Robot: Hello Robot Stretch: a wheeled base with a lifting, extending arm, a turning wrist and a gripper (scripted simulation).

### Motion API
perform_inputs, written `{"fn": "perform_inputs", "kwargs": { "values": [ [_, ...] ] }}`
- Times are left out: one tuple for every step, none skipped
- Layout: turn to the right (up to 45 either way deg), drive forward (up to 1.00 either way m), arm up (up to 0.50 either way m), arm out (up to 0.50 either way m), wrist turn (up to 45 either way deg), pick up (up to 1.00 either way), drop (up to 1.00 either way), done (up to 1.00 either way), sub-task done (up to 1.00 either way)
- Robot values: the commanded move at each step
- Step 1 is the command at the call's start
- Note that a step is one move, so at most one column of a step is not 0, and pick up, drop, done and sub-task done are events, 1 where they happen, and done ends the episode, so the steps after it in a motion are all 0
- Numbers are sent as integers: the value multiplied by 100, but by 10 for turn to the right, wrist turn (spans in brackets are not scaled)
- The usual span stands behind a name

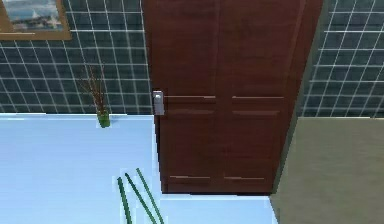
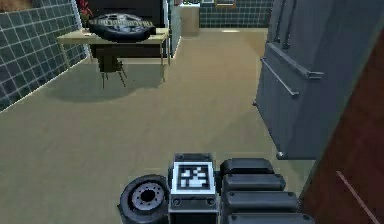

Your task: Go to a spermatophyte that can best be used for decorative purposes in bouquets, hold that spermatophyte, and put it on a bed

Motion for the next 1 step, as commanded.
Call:
{"fn": "perform_inputs", "kwargs": {
  "values": [
    [-450, 0, 0, 0, 0, 0, 0, 0, 0]
  ]
}}
